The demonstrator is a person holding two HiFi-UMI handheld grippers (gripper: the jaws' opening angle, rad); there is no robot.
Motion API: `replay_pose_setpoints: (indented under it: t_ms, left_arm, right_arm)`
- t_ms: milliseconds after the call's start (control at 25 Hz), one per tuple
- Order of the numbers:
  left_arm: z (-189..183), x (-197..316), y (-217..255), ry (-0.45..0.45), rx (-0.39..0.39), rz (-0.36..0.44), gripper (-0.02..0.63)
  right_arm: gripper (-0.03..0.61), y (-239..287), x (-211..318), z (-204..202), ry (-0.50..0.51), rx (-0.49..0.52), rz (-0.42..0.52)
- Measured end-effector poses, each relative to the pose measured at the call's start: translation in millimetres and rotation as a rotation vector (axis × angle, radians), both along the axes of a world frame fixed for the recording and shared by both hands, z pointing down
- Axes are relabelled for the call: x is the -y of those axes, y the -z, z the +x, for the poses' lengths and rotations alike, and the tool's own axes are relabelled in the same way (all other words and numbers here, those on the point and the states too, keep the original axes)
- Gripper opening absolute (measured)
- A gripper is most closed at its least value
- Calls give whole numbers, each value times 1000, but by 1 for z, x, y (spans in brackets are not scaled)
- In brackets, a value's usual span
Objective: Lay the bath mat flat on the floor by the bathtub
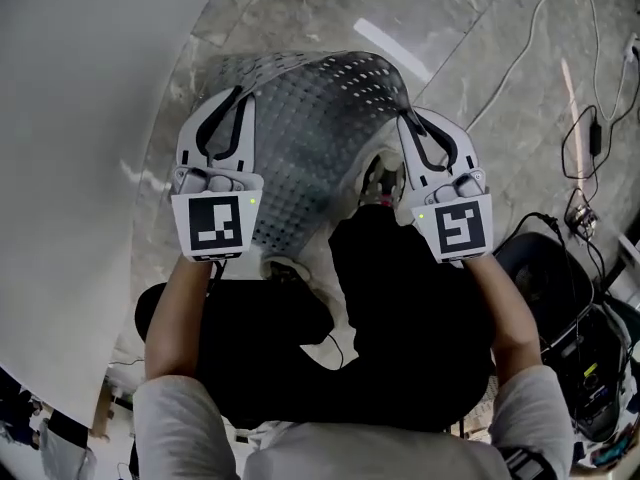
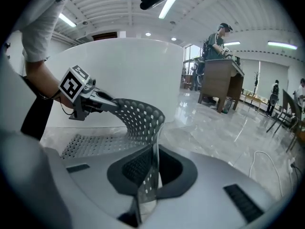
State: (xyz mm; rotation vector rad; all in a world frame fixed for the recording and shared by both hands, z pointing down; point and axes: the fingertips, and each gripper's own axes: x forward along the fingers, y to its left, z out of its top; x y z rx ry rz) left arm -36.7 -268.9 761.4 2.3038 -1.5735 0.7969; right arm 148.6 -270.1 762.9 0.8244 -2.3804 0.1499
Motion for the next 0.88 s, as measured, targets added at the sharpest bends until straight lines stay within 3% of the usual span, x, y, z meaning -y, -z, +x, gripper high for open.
replay_pose_setpoints:
  t_ms: [160, 360, 640, 880]
  left_arm:
    - [6, 14, -8, -17, 12, 55, 26]
    - [12, 54, -13, -82, 102, 82, 26]
    - [30, 74, -30, -92, 149, 92, 26]
    - [21, 85, -54, -55, 125, 58, 26]
  right_arm:
    - [23, -13, -4, 13, -36, -20, 66]
    - [25, -29, -1, 17, -221, 25, 55]
    - [25, -35, 11, 25, -305, 31, 70]
    - [25, -48, 34, 21, -306, 21, 93]
